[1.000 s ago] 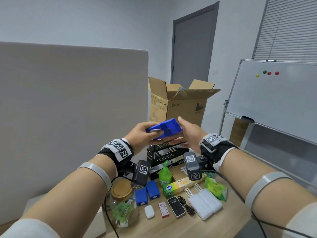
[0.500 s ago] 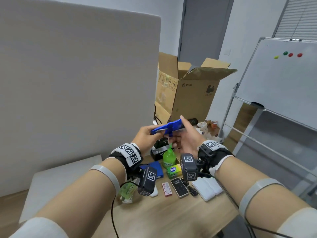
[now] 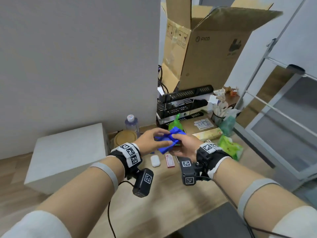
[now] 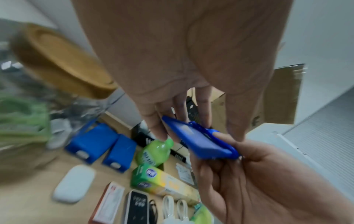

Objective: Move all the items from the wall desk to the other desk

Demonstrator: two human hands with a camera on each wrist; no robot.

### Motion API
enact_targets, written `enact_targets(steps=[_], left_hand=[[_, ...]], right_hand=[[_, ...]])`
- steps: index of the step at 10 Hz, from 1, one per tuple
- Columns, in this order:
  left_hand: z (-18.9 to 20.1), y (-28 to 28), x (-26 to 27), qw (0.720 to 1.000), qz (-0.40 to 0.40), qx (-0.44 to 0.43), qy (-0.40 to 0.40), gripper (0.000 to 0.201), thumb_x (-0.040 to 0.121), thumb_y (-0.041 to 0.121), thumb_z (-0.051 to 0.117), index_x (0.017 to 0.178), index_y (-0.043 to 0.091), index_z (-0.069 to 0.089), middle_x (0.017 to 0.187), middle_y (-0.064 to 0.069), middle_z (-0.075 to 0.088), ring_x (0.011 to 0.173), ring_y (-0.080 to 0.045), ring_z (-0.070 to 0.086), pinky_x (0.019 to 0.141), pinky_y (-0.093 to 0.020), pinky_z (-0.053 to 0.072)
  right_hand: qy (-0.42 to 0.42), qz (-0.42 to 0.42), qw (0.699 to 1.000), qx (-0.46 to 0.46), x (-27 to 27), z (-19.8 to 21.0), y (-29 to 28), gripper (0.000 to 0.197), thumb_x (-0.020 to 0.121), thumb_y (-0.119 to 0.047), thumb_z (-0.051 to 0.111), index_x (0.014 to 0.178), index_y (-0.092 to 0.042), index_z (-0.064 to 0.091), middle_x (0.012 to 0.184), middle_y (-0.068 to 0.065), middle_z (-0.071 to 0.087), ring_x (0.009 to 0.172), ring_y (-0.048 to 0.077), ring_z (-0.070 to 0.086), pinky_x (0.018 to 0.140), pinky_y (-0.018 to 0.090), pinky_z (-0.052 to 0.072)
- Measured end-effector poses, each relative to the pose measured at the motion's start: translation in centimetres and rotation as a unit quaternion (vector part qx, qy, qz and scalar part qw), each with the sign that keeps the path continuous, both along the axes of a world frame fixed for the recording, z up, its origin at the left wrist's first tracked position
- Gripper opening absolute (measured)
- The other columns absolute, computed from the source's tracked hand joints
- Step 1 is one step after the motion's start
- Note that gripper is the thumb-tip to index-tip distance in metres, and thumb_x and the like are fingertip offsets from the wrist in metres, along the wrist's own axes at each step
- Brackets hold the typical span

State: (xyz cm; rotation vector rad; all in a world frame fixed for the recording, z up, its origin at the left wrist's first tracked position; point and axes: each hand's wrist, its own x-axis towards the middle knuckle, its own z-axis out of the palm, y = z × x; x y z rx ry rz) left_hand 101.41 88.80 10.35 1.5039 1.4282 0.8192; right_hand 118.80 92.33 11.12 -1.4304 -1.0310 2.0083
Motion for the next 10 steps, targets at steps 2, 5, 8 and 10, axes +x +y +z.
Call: enact_targets(steps=[2, 5, 8, 10], left_hand=[[-9.5, -1.8, 0.8, 0.957, 0.168, -0.192, -0.139, 0.020, 0.092, 0.003, 0.064, 0.112, 0.006, 0.066, 0.082, -0.003, 0.070, 0.073, -0.011, 0.065, 0.057, -0.018, 0.053], [-21.1, -6.7, -1.3, 0.856, 0.403, -0.285, -0.154, 0.003, 0.067, 0.017, 0.074, 0.070, 0.016, 0.075, 0.089, -0.014, 0.076, 0.089, -0.034, 0.072, 0.089, -0.049, 0.057], [-19.6, -7.4, -2.1, 0.819, 0.445, -0.322, -0.168, 0.016, 0.085, 0.005, 0.066, 0.073, 0.015, 0.067, 0.088, -0.020, 0.072, 0.081, -0.032, 0.069, 0.083, -0.047, 0.058], [-15.1, -6.3, -4.2, 0.824, 0.433, -0.338, -0.138, 0.016, 0.084, 0.018, 0.069, 0.075, 0.009, 0.059, 0.078, -0.012, 0.064, 0.055, -0.023, 0.050, 0.053, -0.031, 0.048]], right_hand=[[-0.090, 0.089, 0.992, -0.010, 0.3, -8.7, -0.5, 0.027, 0.095, -0.024, 0.062, 0.118, -0.010, 0.066, 0.098, 0.012, 0.072, 0.072, 0.022, 0.065, 0.054, 0.025, 0.050], [-0.103, 0.075, 0.985, -0.118, 0.2, -14.7, -1.7, 0.023, 0.099, -0.032, 0.055, 0.098, -0.010, 0.057, 0.107, 0.019, 0.073, 0.084, 0.032, 0.069, 0.058, 0.030, 0.058], [-0.119, 0.089, 0.985, -0.090, -0.8, -15.0, 0.0, 0.025, 0.103, -0.028, 0.043, 0.094, -0.007, 0.056, 0.085, 0.013, 0.072, 0.068, 0.026, 0.066, 0.064, 0.035, 0.052], [-0.098, 0.114, 0.988, -0.045, -2.6, -11.0, 1.2, 0.017, 0.096, -0.019, 0.046, 0.091, -0.011, 0.059, 0.078, 0.005, 0.073, 0.067, 0.021, 0.068, 0.058, 0.028, 0.044]])
